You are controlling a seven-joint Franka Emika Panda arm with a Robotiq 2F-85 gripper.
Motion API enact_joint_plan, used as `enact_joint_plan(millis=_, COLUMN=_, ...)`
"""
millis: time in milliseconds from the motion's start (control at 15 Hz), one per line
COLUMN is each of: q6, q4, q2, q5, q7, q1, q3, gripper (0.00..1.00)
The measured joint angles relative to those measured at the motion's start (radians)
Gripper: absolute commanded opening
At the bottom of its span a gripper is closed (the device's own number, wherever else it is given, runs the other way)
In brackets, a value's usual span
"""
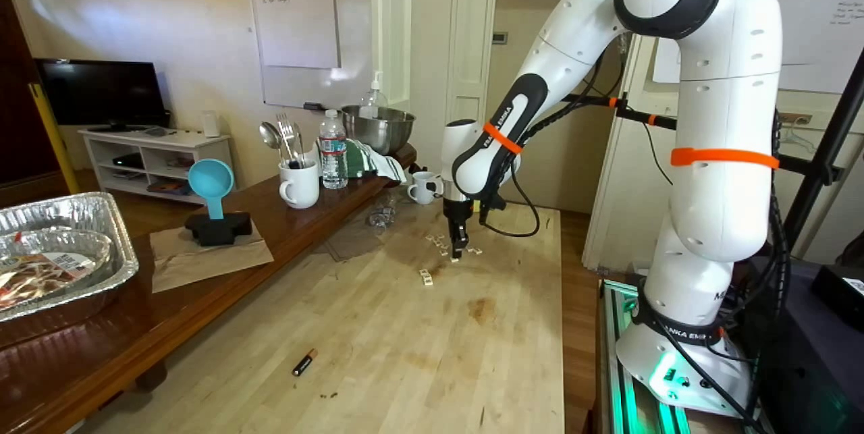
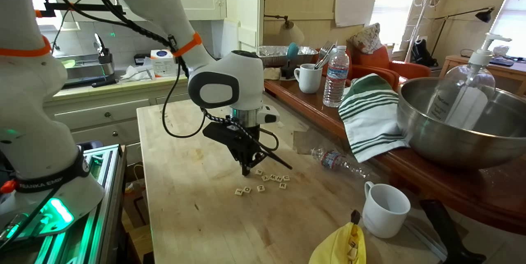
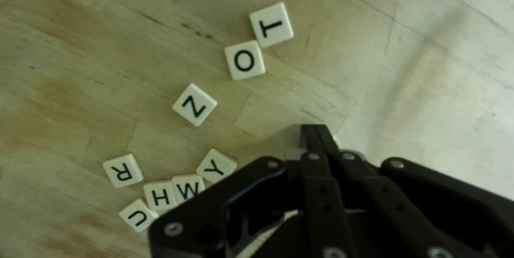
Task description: Replace M with L on the pile of letters on the left
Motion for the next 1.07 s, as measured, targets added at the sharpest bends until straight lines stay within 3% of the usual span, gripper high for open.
enact_joint_plan(millis=467, q6=0.003, q4=0.036, q2=0.025, q5=0.057, q7=0.367, q1=0.042, q3=0.029, gripper=0.0)
enact_joint_plan(millis=867, q6=0.0, q4=0.069, q2=0.049, q5=0.052, q7=0.708, q1=0.08, q3=0.003, gripper=0.0)
enact_joint_plan(millis=1067, q6=-0.007, q4=0.076, q2=0.052, q5=0.053, q7=0.818, q1=0.094, q3=-0.006, gripper=0.0)
